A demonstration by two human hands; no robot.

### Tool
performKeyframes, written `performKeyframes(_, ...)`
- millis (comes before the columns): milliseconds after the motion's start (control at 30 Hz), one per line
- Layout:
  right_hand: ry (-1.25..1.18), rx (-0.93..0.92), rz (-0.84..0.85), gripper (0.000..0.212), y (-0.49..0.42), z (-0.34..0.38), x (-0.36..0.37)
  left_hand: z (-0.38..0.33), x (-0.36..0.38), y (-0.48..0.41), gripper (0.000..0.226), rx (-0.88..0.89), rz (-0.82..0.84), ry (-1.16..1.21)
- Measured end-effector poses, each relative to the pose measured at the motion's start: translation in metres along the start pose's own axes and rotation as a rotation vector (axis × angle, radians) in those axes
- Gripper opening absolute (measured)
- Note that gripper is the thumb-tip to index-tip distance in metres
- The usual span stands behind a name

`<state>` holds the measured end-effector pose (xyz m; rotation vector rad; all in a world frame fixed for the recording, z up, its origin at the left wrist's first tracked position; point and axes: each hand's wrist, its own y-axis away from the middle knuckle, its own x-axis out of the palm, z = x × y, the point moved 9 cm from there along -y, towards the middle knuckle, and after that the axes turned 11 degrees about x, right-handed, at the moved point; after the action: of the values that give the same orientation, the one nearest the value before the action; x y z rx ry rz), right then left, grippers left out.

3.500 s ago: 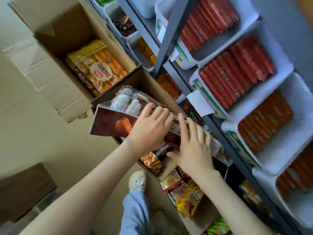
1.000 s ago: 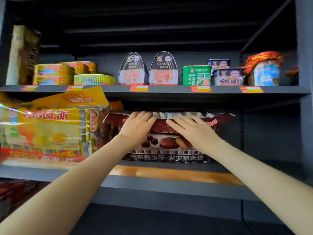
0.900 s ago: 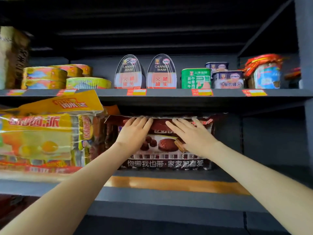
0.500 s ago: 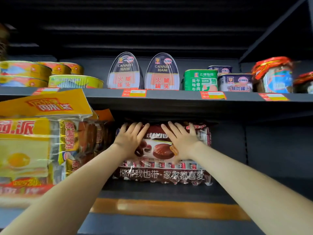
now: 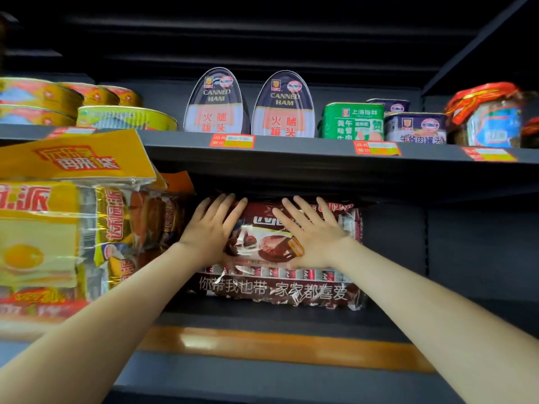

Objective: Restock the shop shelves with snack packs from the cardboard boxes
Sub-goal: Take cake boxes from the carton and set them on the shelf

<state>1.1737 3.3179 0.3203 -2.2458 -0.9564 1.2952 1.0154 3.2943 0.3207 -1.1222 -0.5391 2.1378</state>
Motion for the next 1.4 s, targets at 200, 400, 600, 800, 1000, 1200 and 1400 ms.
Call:
performKeyframes(200, -0.197, -0.003, -0.096, 0.096, 0.033, 0.006, -0.034, -0.003, -0.021, 0.022, 0.098, -0.088, -0.014, 0.205)
performKeyframes(400, -0.565, -0.038, -0.340, 0.053, 0.132, 0.023, -0.093, -0.044, -0.097, 0.117, 0.032, -0.051, -0.478, 0.584)
performKeyframes(600, -0.939, -0.137, -0.414, 0.037, 0.256, 0.080, -0.096, -0.123, -0.103, 0.271, 0.030, -0.132, -0.476, 0.671)
performKeyframes(800, -1.216, -0.360, 0.213, 0.028, 0.399, 0.226, -0.020, -0.221, -0.023, 0.461, 0.040, -0.449, 0.186, 0.871)
performKeyframes(1000, -1.284, -0.600, 0.799, 0.023, 0.544, 0.358, 0.004, -0.288, -0.002, 0.648, 0.039, -0.588, 0.711, 0.954)
performKeyframes(1200, -1.234, -0.756, 1.081, 0.030, 0.634, 0.445, 0.001, -0.297, 0.011, 0.756, 0.046, -0.759, 0.893, 1.031)
performKeyframes(1400, -1.061, -0.675, 1.298, 0.030, 0.671, 0.520, 0.067, -0.295, 0.077, 0.864, 0.046, -0.879, 1.151, 1.037)
